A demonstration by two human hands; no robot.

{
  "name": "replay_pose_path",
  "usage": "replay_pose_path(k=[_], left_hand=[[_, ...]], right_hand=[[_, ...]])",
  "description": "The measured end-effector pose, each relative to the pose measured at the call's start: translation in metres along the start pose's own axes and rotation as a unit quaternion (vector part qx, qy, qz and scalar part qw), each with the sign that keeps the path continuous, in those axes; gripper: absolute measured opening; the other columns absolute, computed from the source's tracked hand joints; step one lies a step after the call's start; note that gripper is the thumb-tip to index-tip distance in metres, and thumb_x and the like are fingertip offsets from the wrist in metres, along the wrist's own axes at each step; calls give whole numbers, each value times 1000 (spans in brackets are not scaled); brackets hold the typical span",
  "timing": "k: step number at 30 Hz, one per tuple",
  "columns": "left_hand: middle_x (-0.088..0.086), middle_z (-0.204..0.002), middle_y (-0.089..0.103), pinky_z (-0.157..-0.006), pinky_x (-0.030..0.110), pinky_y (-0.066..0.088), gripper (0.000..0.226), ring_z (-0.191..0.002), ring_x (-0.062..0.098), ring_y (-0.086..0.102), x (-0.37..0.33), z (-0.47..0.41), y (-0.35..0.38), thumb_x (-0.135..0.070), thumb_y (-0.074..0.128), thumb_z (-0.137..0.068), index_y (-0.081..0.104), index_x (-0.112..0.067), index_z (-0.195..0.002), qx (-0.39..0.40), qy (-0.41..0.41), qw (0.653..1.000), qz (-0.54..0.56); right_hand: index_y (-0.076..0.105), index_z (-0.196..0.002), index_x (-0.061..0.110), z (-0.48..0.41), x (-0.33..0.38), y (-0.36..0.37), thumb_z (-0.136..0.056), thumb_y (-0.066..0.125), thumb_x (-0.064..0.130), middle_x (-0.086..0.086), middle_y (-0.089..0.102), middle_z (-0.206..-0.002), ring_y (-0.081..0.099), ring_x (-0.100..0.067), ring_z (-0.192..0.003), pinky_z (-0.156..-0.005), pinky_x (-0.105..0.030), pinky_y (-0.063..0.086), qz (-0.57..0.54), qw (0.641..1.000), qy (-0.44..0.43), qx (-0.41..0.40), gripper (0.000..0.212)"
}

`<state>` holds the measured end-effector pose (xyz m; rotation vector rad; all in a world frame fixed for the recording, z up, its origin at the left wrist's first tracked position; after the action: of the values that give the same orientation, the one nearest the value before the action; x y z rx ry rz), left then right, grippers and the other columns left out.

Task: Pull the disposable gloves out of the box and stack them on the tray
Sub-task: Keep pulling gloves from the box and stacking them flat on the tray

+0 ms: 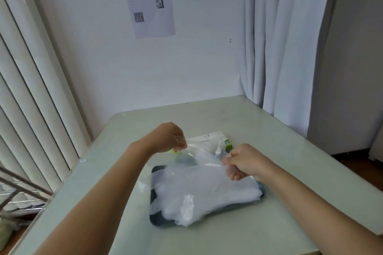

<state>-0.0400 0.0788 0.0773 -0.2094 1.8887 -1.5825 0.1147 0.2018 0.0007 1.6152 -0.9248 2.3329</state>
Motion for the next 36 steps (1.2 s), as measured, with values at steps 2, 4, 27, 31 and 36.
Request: replay_pose_path(k=[2, 4, 27, 31, 36], left_hand=[[0, -79, 72, -69, 22, 49, 11, -74, 11, 65, 8, -6, 10, -13, 63, -83, 72, -7, -85, -15, -13, 1000, -1], [1, -104, 70, -83, 24, 47, 18, -98, 17, 63, 12, -9, 19, -19, 63, -88, 69, -13, -104, -28, -24, 999, -14], [-3, -162, -8, -116, 28, -8, 56, -148, 12, -10, -49, 47, 160, -39, 19, -105, 1, -20, -155, 175, 121, 971, -106], [-2, -162, -8, -116, 30, -9, 62, -148, 11, -9, -37, 42, 154, -45, 22, -103, -2, -20, -154, 165, 98, 976, -106], [-4, -161, -11, -119, 40, -10, 73, -148, 12, -13, -19, 42, 152, -59, 24, -98, -6, -23, -154, 169, 74, 976, -113]], right_hand=[[56, -73, 2, -6, -16, -4, -89, 55, 1, -12, 62, -53, 58, -18, -38, -40, -21, 46, 26, 999, 20, -25, 17], [54, -67, 3, -8, -29, -10, -84, 53, 0, -11, 62, -49, 59, -22, -39, -40, -22, 46, 47, 997, 33, -51, 17], [41, -57, 13, -15, -44, -35, -81, 68, 28, -8, 57, -61, 51, -19, -53, -50, -27, 33, 146, 981, -6, -130, 40], [41, -59, 11, -18, -49, -35, -81, 55, 11, -12, 64, -71, 57, -25, -66, -50, -27, 33, 178, 973, 4, -145, 26], [45, -67, 9, -14, -52, -35, -80, 51, 11, -15, 69, -80, 54, -24, -64, -55, -27, 34, 171, 977, 20, -129, 14]])
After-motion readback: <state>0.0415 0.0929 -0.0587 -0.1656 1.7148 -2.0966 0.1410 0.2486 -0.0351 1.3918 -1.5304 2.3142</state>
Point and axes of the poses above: each hand's wrist, its own z-axis away from the middle knuckle, its own y-axis out of the palm, x = y × z, the point moved 9 cm from there along -z, towards the middle knuckle
